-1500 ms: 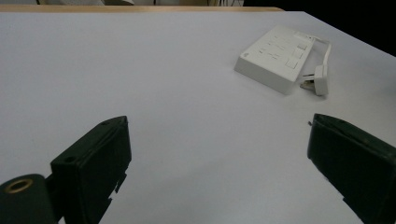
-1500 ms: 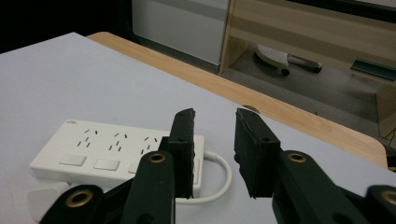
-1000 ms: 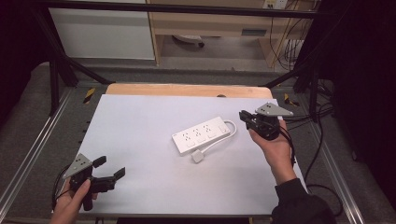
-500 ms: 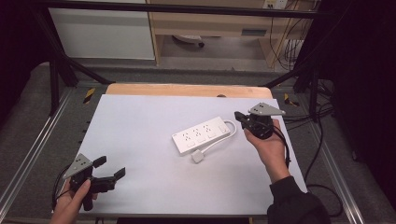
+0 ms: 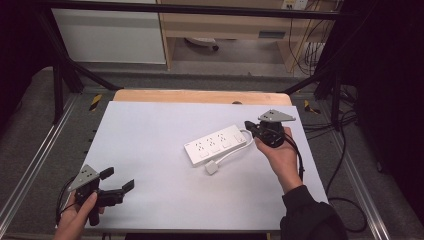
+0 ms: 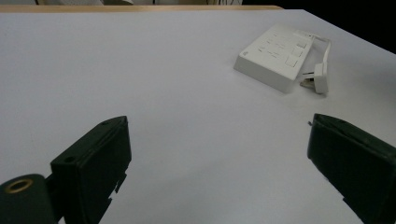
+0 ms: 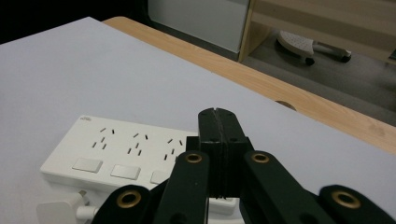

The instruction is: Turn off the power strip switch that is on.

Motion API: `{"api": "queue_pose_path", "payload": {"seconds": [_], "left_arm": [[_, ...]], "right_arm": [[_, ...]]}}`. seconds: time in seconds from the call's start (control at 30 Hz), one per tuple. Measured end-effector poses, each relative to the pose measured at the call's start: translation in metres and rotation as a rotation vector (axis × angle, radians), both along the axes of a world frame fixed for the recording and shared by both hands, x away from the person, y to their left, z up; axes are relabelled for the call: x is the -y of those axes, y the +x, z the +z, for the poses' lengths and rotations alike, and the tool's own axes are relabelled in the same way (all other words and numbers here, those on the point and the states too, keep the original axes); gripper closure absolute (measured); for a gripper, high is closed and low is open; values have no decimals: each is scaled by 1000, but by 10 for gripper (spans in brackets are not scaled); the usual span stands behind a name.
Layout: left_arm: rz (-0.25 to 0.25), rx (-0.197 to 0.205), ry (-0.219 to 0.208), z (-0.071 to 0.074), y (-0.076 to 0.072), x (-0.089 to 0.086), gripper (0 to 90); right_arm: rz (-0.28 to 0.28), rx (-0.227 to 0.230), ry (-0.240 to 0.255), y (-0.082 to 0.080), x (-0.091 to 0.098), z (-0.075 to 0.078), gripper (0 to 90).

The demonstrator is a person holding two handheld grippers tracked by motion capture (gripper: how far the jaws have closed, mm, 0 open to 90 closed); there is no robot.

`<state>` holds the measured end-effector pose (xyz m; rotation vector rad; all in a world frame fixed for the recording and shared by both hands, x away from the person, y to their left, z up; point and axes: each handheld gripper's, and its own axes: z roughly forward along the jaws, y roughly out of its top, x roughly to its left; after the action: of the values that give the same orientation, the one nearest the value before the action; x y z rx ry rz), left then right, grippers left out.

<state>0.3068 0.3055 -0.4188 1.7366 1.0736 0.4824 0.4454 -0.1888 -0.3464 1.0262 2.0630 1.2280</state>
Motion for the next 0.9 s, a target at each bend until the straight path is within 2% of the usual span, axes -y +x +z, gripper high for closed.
{"api": "queue_pose_path", "payload": {"seconds": [0.47, 0.9], "left_arm": [[2, 4, 16, 0, 0, 1, 61], [-1, 3, 14, 0, 0, 1, 61]], "right_arm": [[-3, -31, 3, 17, -14, -16, 900], [-9, -57, -5, 23, -18, -29, 900]]}}
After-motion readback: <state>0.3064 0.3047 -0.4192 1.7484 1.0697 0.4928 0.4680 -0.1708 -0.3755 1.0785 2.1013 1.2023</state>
